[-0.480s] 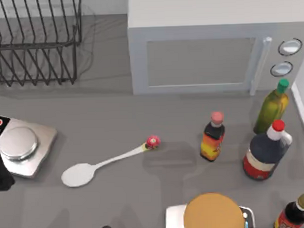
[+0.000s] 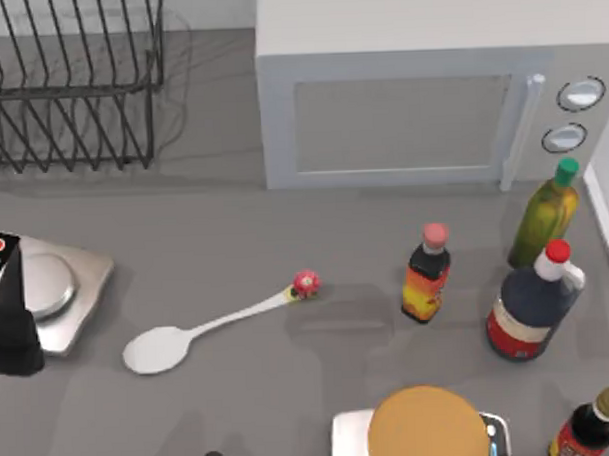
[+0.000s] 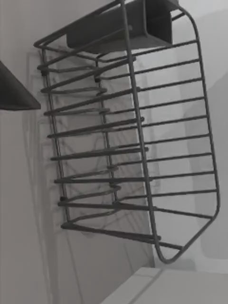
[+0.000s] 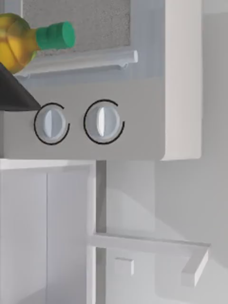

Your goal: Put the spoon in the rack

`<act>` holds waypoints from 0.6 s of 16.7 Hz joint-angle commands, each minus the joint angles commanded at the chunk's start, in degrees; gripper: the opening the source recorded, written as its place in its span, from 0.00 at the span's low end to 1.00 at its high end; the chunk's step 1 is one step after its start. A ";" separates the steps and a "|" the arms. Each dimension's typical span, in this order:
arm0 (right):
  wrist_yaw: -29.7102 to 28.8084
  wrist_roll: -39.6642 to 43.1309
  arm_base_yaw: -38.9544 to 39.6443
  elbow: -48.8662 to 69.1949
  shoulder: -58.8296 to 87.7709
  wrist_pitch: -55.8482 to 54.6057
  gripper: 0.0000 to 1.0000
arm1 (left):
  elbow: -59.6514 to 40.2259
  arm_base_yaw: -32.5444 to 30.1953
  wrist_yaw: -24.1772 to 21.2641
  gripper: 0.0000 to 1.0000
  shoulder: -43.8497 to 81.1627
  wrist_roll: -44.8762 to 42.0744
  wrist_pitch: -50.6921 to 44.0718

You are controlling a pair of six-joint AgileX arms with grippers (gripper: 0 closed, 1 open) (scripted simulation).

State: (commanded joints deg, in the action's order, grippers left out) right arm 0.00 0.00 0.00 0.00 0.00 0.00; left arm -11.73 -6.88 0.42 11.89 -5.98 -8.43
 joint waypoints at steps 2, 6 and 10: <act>0.00 0.00 0.00 0.00 0.00 0.00 1.00 | -8.04 -3.81 0.29 1.00 8.55 -3.50 -5.41; 0.00 0.00 0.00 0.00 0.00 0.00 1.00 | -27.49 -11.74 0.69 1.00 32.45 -10.93 -17.86; 0.00 0.00 0.00 0.00 0.00 0.00 1.00 | -47.10 -18.21 0.64 1.00 61.69 -17.31 -30.90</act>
State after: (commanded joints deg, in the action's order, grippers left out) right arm 0.00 0.00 0.00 0.00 0.00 0.00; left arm -58.83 -25.08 1.06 73.58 -23.29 -39.33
